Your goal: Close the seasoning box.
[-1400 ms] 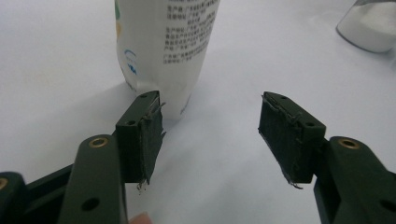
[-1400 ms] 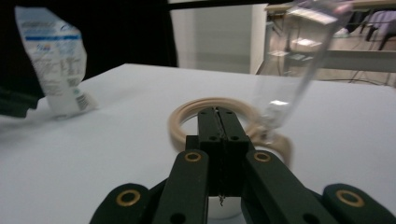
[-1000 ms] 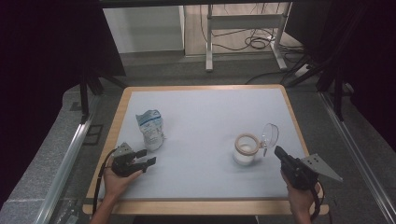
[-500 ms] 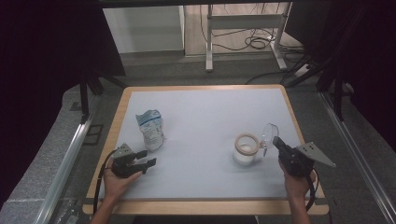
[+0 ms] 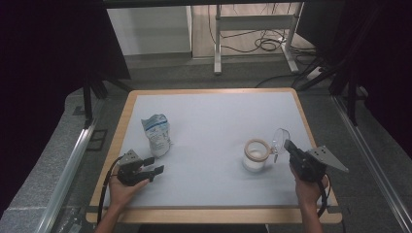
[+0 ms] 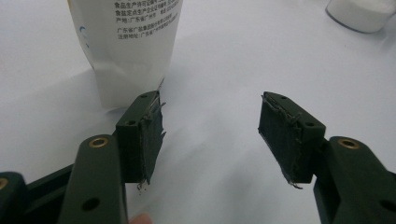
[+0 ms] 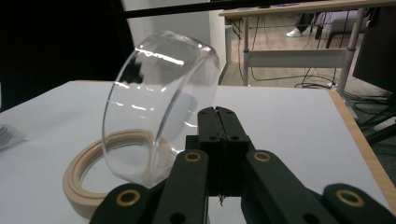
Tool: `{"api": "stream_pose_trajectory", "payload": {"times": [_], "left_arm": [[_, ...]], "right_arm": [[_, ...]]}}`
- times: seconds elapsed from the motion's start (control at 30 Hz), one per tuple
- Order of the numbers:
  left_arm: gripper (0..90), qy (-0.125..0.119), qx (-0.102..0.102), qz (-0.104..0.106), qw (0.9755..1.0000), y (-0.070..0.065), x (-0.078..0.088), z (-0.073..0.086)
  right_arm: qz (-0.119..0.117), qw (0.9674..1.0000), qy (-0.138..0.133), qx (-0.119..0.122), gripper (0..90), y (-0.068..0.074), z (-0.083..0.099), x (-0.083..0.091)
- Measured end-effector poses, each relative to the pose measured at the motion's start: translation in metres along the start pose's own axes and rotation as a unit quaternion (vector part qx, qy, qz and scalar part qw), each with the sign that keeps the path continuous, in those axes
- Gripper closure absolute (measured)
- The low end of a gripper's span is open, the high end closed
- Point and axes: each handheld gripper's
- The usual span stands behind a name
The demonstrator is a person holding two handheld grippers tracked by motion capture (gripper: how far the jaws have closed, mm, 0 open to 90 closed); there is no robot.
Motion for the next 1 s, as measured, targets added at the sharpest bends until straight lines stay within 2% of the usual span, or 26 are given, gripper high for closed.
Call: {"api": "stream_pose_trajectory", "payload": {"times": [0.4,0.73,0.87,1.0], "left_arm": [[39.6,0.001,0.000,0.003,1.0000,-0.001,0.000,0.000],[39.6,0.003,0.000,0.004,1.0000,-0.001,0.000,0.000],[39.6,0.003,0.001,0.004,1.0000,-0.001,-0.001,0.000],[39.6,0.003,0.001,0.004,1.0000,-0.001,-0.001,0.000]], "right_arm": [[0.001,1.0000,-0.007,0.006,90.0,0.004,-0.004,0.002],[-0.010,0.9998,-0.002,0.018,90.0,0.016,-0.004,-0.002],[-0.022,0.9995,0.007,0.021,90.0,0.026,-0.003,-0.010],[-0.040,0.9981,0.023,0.040,90.0,0.044,-0.001,-0.021]]}}
Point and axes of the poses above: each handheld gripper's, and its own axes: x roughly backward along the jaws, z roughly out of its underside, y roughly to its left, and after that the axes turned 4 degrees about -x, right-handed
